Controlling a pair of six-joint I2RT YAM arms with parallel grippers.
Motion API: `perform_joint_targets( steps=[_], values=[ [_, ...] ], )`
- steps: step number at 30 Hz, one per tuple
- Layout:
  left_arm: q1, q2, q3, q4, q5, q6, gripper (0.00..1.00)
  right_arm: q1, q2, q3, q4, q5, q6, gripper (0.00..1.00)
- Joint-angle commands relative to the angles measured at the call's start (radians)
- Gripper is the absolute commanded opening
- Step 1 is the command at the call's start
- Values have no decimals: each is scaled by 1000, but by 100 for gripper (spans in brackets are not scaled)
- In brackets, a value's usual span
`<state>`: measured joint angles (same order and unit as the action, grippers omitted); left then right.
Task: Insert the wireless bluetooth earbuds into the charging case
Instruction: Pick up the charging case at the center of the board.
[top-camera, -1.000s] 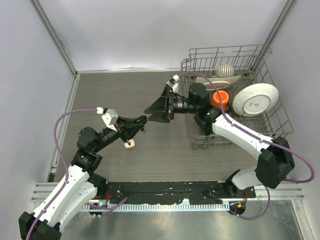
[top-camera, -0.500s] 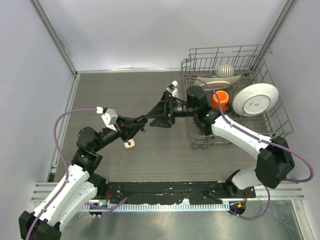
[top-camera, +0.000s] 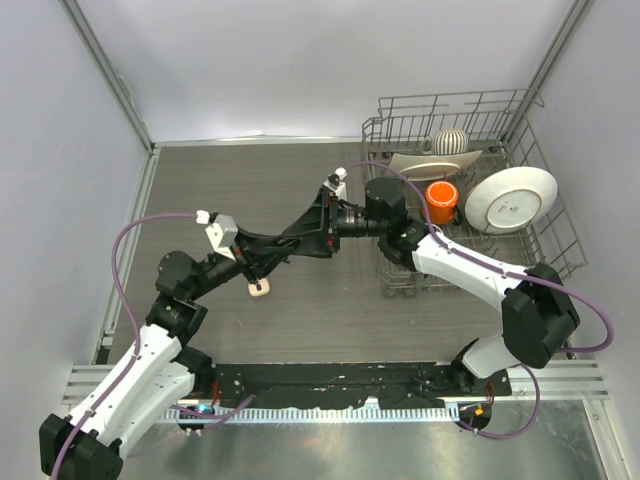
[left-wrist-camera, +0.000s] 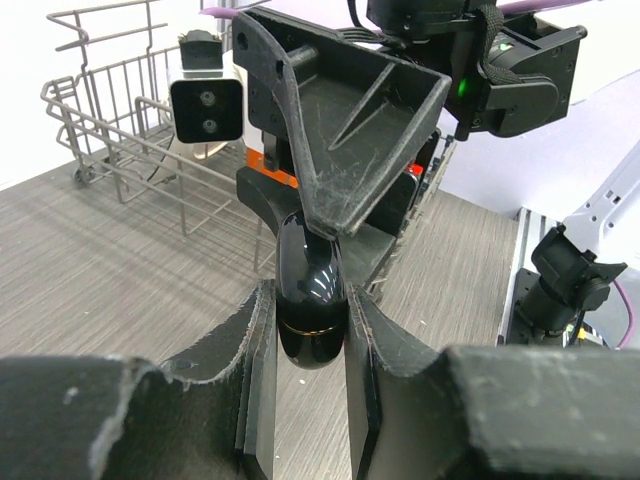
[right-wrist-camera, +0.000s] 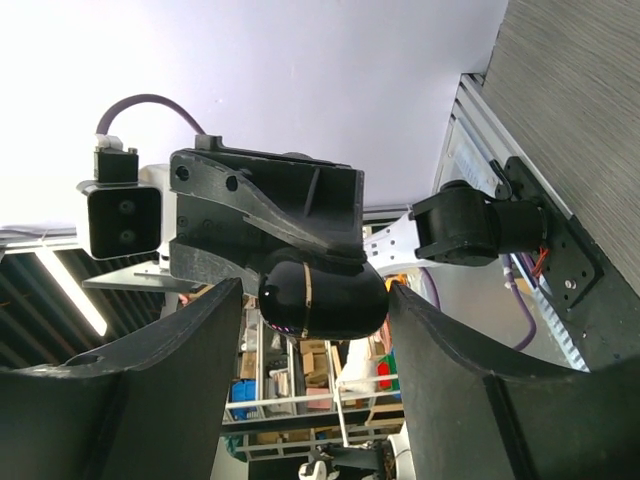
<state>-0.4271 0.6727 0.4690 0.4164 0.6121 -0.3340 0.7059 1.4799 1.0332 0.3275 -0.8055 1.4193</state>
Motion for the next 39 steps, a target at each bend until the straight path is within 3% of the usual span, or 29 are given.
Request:
perform_joint_targets(
  steps=[1,9,14,15,17,18,24,31,36,39],
  values=[
    [-1,7,34,64,40,-10,0,3,5,-5,97,5,46,65],
    [-1,7,33,56,28,0,0,3,5,-24,131,-1,89,47],
    [-1,-5,28,53,-8,-3,0,4,-9,-39,149,9,92,23],
    [-1,-10,23,61,-30,-17,8,4,-10,-44,159,14,102,14],
    [-2,-19,0,119,-43,-34,16,6,-12,-64,203,22,125,7],
    [-1,-27,-21,142,-49,-49,25,6,-12,-71,229,32,145,1],
    [-2,-15,-56,249,-32,-85,35,26,-1,-114,390,52,266,1],
    [-1,-15,-112,412,-32,-96,38,46,25,-147,537,80,368,1],
    [-1,-30,-119,404,-31,-85,34,50,39,-154,591,89,402,1],
    [-1,-33,-127,412,-40,-83,22,52,43,-151,588,91,402,1]
  ],
)
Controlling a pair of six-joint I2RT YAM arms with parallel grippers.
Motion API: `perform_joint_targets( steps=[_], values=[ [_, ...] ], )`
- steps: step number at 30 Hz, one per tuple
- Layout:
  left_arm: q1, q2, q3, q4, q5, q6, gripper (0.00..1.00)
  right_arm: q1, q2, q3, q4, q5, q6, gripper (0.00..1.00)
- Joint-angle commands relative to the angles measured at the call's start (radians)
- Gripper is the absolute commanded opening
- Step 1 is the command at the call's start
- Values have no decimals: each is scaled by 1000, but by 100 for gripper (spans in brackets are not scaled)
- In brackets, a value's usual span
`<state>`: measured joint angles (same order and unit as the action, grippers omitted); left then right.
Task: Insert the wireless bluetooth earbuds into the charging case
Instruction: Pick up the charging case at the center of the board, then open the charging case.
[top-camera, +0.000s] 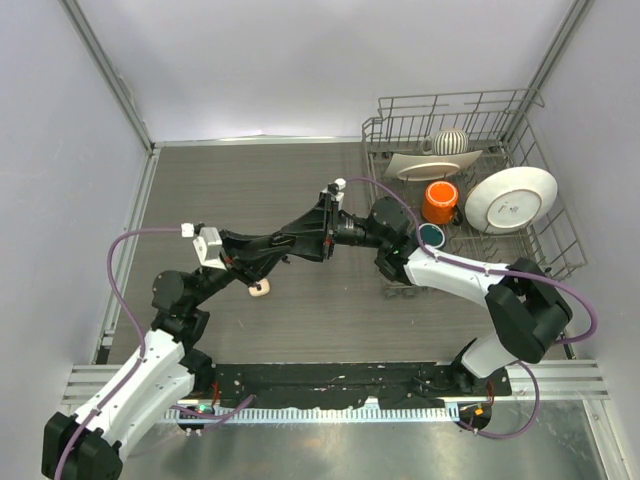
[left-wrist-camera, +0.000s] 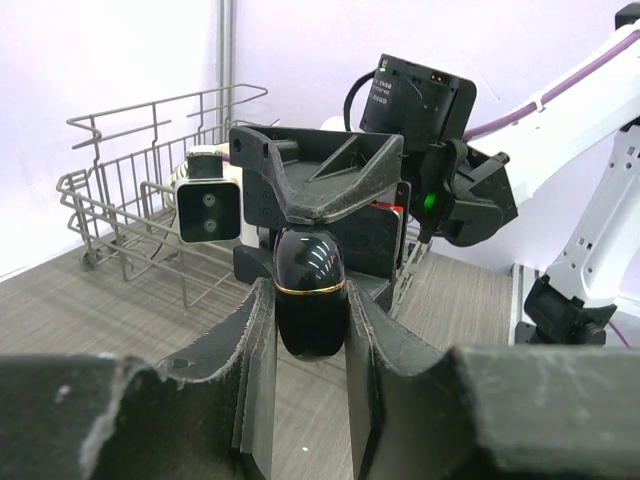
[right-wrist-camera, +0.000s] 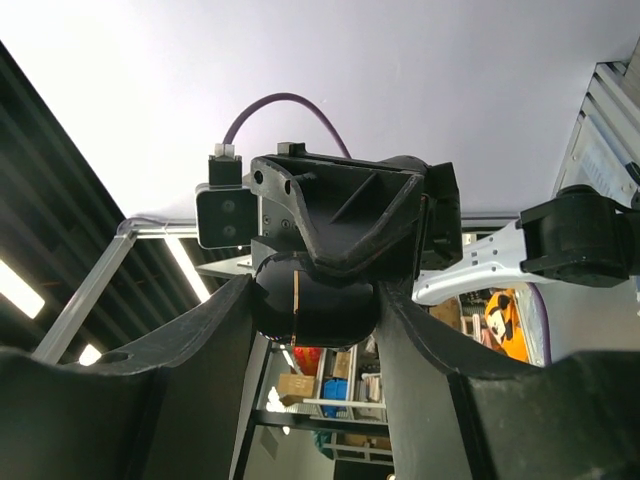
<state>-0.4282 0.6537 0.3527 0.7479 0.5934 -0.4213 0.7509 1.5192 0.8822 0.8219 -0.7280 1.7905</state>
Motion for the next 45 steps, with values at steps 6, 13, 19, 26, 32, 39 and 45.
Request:
perform_joint_targets(
  steps=[6,13,19,26,32,39,45],
  values=[
    [0,-8,-18,123,-49,-10,0,11,-4,6,-5,12,-40,1],
    [0,-6,-131,333,-90,-63,0,13,-54,112,-332,47,-366,46],
    [0,-55,-211,456,-86,-16,0,5,-139,227,-702,217,-738,69],
    [0,-215,-265,388,-98,102,0,19,-251,296,-937,292,-1150,69],
    [0,-307,-256,216,-104,156,0,96,-303,351,-1041,295,-1349,69],
    [0,-296,-238,177,-81,159,0,208,-251,472,-1142,371,-1442,69],
    [0,-255,-215,208,-44,139,0,235,-200,506,-1178,449,-1451,69]
  ],
)
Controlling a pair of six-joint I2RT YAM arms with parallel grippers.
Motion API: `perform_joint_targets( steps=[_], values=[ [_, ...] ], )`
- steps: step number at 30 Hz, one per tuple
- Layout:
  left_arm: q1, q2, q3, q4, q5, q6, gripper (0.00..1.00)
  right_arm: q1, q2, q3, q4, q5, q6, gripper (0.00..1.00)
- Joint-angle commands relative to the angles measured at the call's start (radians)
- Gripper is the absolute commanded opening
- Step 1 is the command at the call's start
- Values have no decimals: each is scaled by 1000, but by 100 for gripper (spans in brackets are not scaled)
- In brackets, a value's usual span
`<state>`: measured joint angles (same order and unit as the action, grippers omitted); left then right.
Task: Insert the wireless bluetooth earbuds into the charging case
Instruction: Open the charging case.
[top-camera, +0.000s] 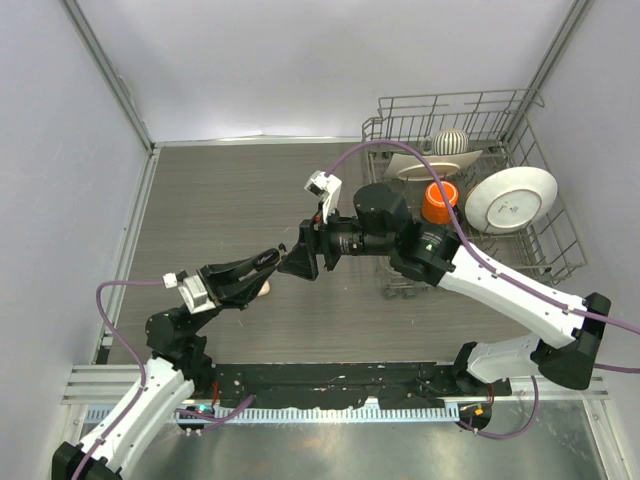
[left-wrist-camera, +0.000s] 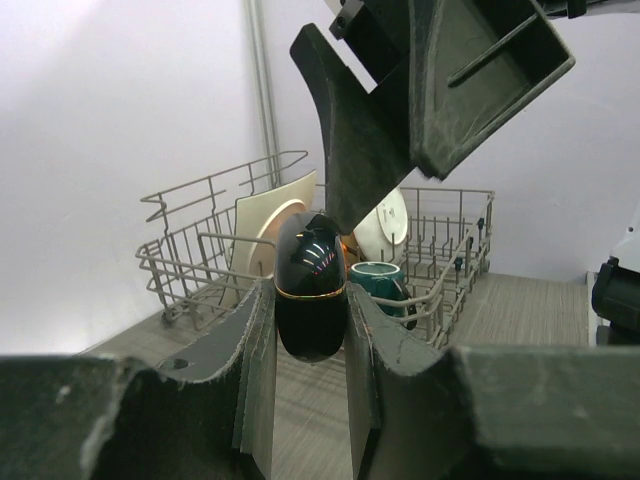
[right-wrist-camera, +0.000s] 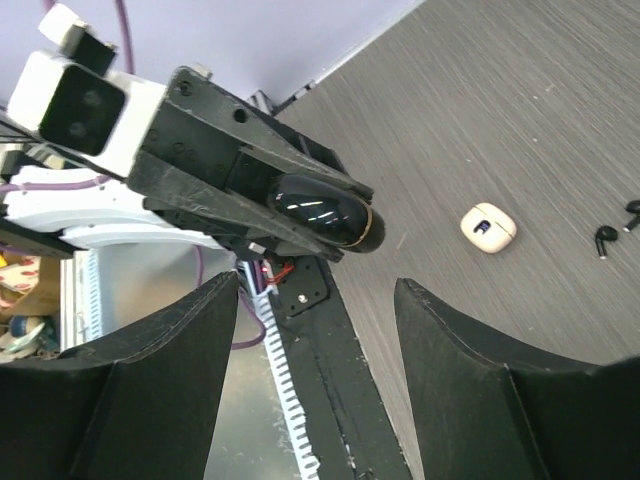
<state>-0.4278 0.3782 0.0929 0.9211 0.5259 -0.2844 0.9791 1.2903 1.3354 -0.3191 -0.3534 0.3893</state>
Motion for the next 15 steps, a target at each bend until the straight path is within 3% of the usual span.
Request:
perform_joint_targets(
  steps=[1,15],
  values=[
    [0,25,53,38,29,1,0,10,32,54,-40,83,-50,69],
    [0,62,62,73,88,-27,0,21,76,82,-3,113,-18,68]
  ],
)
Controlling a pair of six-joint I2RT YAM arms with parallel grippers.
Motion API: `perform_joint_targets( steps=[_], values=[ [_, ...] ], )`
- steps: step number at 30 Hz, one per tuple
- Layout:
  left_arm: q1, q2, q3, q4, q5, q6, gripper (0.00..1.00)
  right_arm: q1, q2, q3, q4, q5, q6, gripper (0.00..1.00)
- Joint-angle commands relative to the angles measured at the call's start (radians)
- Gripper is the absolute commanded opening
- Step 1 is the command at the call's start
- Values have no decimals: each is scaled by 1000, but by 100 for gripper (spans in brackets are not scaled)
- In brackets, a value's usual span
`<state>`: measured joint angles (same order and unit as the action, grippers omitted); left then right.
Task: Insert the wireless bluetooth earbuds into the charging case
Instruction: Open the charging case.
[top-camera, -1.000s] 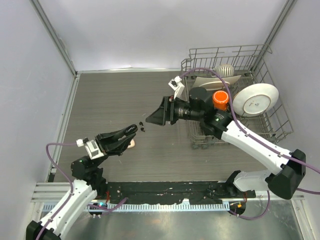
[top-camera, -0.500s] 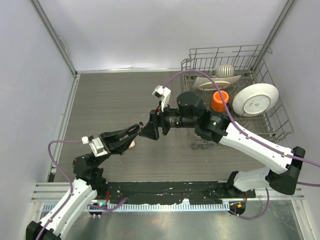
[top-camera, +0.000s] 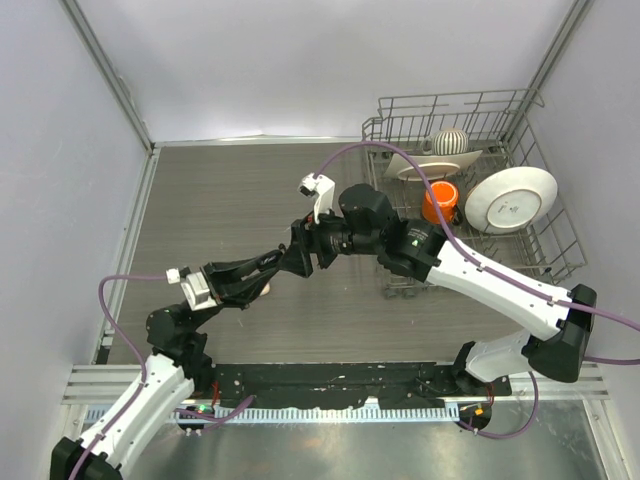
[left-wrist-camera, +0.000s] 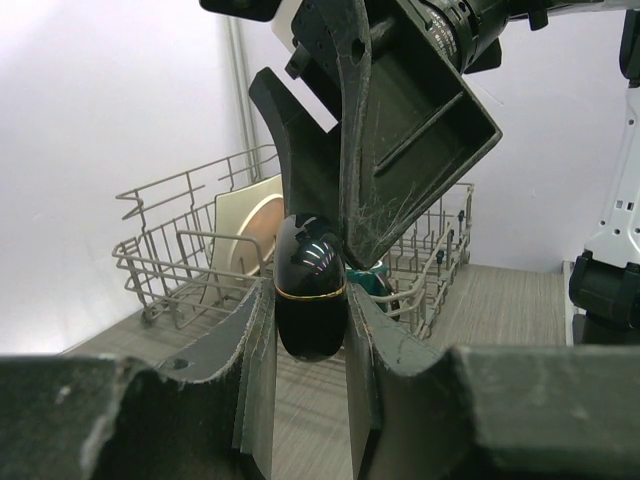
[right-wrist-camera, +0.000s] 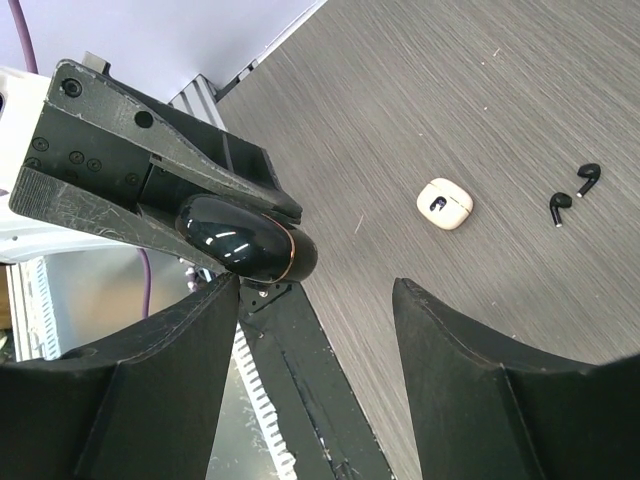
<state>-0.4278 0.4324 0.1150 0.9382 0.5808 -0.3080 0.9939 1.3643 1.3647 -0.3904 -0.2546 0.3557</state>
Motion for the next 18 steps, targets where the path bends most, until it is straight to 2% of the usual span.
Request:
perform_joint_targets(
  steps=[1,8,18],
  values=[
    [0,11,40,54,37,-2,0,5,9,56,71,15,17,68],
    [0,19,46,47,89,-3,0,5,33,68,74,57,52,68],
    [0,19,48,24,139,-2,0,-24,42,77,120,23,107,68]
  ],
)
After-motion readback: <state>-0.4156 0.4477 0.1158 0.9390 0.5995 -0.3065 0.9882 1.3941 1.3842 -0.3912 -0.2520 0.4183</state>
